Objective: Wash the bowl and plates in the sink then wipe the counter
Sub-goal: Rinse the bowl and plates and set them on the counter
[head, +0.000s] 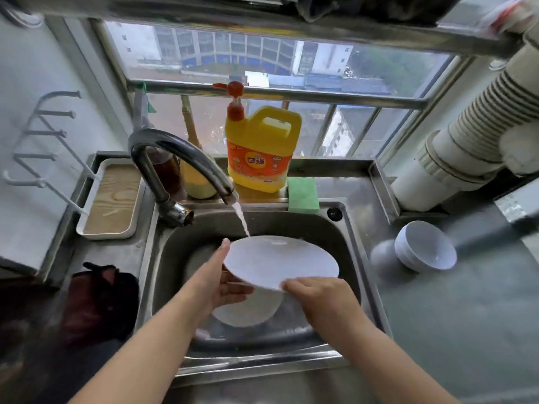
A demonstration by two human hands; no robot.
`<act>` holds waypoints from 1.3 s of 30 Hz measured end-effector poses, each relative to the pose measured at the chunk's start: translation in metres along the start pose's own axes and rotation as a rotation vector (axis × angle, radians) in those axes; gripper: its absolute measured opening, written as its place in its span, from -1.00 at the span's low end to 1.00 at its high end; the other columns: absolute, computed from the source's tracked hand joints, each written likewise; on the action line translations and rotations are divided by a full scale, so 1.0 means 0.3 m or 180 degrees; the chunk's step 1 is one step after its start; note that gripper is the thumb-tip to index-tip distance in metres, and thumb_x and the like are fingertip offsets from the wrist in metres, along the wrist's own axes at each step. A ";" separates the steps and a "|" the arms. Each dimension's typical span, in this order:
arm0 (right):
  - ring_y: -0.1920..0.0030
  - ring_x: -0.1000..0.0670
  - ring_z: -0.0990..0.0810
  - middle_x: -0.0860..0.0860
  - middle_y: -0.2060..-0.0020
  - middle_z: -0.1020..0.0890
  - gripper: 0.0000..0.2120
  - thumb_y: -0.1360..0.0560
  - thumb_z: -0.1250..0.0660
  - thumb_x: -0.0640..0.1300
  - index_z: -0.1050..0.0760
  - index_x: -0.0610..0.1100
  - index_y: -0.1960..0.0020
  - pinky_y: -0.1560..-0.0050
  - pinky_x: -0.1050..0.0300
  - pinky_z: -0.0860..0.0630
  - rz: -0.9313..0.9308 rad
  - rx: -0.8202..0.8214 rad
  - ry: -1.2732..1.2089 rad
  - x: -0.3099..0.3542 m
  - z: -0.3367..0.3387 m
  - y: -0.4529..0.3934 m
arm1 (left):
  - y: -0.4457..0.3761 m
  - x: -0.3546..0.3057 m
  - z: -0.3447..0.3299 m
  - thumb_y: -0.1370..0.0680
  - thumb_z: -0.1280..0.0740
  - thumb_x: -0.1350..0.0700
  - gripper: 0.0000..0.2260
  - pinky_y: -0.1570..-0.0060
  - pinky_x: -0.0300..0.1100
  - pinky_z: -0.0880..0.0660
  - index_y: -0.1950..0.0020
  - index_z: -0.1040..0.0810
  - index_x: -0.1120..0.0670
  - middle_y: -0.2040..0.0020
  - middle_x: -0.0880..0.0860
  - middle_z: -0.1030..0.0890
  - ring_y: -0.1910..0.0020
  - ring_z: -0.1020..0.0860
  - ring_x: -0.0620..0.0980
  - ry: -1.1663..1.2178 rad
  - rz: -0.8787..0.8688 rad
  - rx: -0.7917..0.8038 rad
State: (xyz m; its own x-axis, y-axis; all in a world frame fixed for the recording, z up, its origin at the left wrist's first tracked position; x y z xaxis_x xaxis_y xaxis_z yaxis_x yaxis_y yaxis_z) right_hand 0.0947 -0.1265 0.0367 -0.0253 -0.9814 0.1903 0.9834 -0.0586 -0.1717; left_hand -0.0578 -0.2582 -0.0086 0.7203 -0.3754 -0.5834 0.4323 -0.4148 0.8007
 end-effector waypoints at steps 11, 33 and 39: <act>-0.34 0.01 -0.43 0.09 -0.25 -0.56 -0.54 -0.39 -0.33 0.22 -0.55 0.03 -0.21 -0.38 -0.01 -0.25 -0.0477 0.0066 -0.0189 -0.086 -0.119 0.167 | 0.006 0.104 0.062 -0.55 -0.27 0.34 -0.86 0.02 0.00 -0.58 -0.09 -0.49 0.22 -0.01 0.20 -0.62 0.05 -0.61 0.13 -0.0585 -0.0303 -0.0354; 0.14 0.02 -0.56 0.04 0.22 -0.63 -0.96 -0.53 -0.32 -0.13 -0.55 -0.04 0.06 0.20 0.17 -0.41 -0.3670 -0.0158 -0.2339 -0.290 -0.126 0.223 | 0.072 0.024 -0.055 -0.57 -0.23 0.11 -0.89 0.42 -0.25 -0.42 0.14 -0.47 -0.04 0.39 -0.17 -0.45 0.41 -0.45 -0.16 -0.2710 -0.3723 -0.0912; 0.21 0.00 -0.61 -0.11 0.24 -0.67 -0.88 -0.55 -0.31 -0.21 -0.57 -0.17 0.15 0.14 0.22 -0.53 -0.3770 -0.0580 -0.3503 -0.334 -0.111 0.261 | 0.092 -0.033 -0.163 -0.55 -0.30 0.24 -0.90 0.29 -0.09 -0.44 0.16 -0.53 0.10 0.31 0.00 -0.57 0.26 -0.52 0.00 -0.2034 -0.2808 -0.0933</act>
State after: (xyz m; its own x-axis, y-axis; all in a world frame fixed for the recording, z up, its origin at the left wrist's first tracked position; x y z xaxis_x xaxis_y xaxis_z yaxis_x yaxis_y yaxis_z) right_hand 0.1684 -0.0388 -0.0281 -0.4982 0.2193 0.8389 0.4730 -0.7422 0.4748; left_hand -0.0263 -0.2254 0.0260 -0.2734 -0.4375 -0.8566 0.8242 -0.5658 0.0259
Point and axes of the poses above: each hand's wrist, its own y-axis away from the middle knuckle, its own z-axis out of the back of the hand, x = y × z, the point moved 2 cm from there along -y, towards the middle knuckle
